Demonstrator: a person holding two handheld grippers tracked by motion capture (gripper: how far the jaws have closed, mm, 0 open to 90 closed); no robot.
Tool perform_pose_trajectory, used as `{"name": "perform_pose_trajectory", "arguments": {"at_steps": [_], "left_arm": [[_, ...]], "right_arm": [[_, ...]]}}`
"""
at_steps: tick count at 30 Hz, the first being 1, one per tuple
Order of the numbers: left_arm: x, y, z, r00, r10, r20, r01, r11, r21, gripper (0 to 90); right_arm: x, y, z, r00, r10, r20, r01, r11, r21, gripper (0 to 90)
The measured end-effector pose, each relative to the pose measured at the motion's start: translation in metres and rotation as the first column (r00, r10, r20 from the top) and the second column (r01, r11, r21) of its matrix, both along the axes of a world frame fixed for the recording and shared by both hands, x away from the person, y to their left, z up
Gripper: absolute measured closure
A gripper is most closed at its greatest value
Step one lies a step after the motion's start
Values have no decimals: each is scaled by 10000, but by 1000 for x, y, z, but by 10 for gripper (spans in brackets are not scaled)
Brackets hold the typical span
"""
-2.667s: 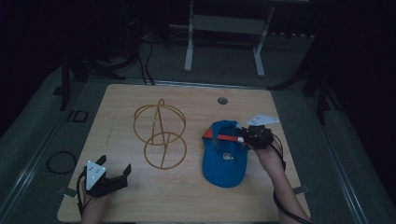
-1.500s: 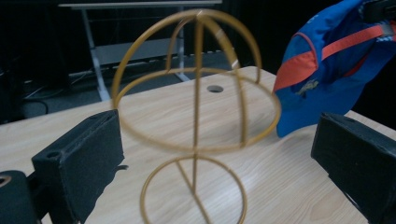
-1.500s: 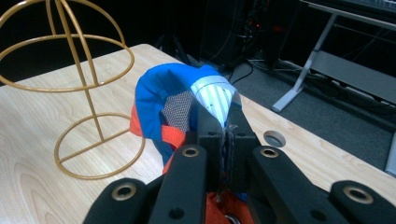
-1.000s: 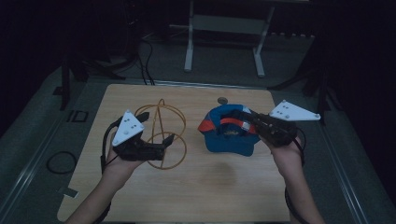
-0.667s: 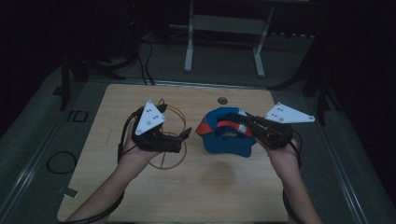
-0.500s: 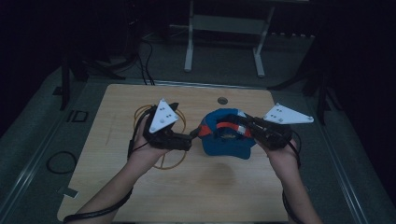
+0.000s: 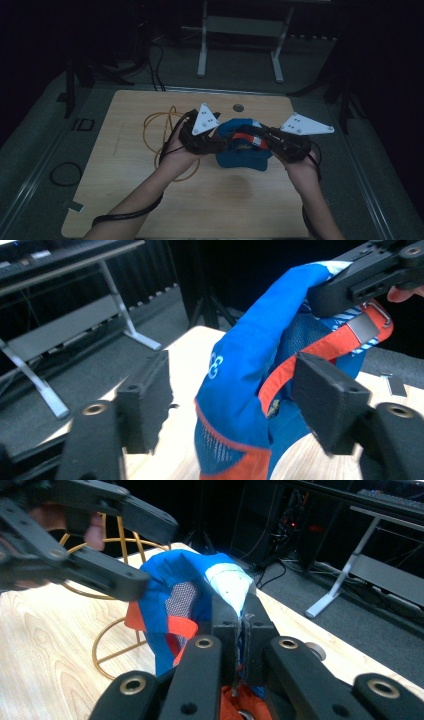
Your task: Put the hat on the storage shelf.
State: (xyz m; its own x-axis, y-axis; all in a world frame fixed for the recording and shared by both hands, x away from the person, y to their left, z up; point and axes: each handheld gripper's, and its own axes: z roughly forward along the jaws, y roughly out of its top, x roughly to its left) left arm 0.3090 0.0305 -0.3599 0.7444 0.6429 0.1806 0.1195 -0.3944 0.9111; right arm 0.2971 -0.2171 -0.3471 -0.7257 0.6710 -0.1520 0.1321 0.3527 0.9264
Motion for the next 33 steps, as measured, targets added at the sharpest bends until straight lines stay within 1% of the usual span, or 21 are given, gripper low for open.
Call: {"name": "perform_pose_trajectory", "arguments": {"at_steps": [2,4,5,8,9,10,11,12,13,14,15,17,19,21,23,25,27,29,30,32,33], "left_arm": [[3,-7,-2,9995,1,-314,-1,10000,-20,365],[6,-13,-4,9993,138,-350,-135,9999,90,426],[7,-15,-4,9988,120,-479,-116,9999,76,432],[11,-18,-2,9982,221,-557,-215,9997,122,502],[12,-18,-1,9980,215,-598,-202,9995,229,518],[12,-19,-1,9983,299,-500,-285,9992,283,554],[13,-20,0,9984,332,-450,-313,9986,436,565],[14,-21,0,9984,286,-487,-262,9985,489,576],[14,-22,0,9982,304,-518,-279,9984,486,610],[15,-23,0,9980,344,-536,-317,9982,501,612],[15,-25,-1,9981,344,-512,-311,9975,641,625],[16,-27,-2,9984,447,-344,-421,9965,727,697],[16,-28,-3,9979,627,-180,-612,9953,754,800],[18,-27,-2,9984,505,-272,-482,9957,787,882],[18,-28,-2,9980,617,-123,-603,9941,906,889],[18,-29,-2,9978,636,-203,-616,9943,870,890],[17,-29,-1,9978,657,-115,-643,9935,935,891],[17,-30,0,9974,720,-23,-715,9933,911,892],[17,-29,1,9974,721,-60,-714,9942,806,892],[16,-31,2,9971,753,79,-757,9942,768,893],[15,-31,3,9972,748,49,-750,9949,676,893]], "right_arm": [[0,1,0,10000,38,1,-38,10000,-3,875],[-1,2,1,10000,59,51,-59,10000,9,875],[-2,2,1,10000,71,58,-71,10000,9,875],[-2,2,2,9999,94,93,-94,10000,4,875],[-2,3,2,9999,96,89,-96,10000,-15,875],[-2,3,2,9999,101,90,-101,9999,-31,875],[-2,3,2,9999,120,73,-120,9999,-7,875],[-2,3,2,9999,134,83,-134,9999,-13,875],[-2,3,2,9999,132,104,-131,9999,-45,874],[-2,4,2,9998,138,106,-138,9999,-32,875],[-2,4,1,9998,166,95,-166,9999,20,875],[-2,5,1,9998,143,102,-142,9999,-18,875],[-3,7,0,9998,104,145,-104,9999,1,875],[-4,8,-2,9998,62,175,-61,10000,-41,875],[-4,9,-3,9999,38,110,-38,10000,17,875],[-4,10,-5,9999,32,115,-31,10000,-40,874],[-4,9,-5,9999,41,94,-42,10000,15,874],[-4,9,-6,10000,-29,60,29,10000,75,874],[-5,8,-7,10000,-33,41,33,9999,134,874],[-7,8,-7,10000,-39,73,37,9998,207,872],[-8,8,-7,10000,-17,60,15,9997,237,868]]}}
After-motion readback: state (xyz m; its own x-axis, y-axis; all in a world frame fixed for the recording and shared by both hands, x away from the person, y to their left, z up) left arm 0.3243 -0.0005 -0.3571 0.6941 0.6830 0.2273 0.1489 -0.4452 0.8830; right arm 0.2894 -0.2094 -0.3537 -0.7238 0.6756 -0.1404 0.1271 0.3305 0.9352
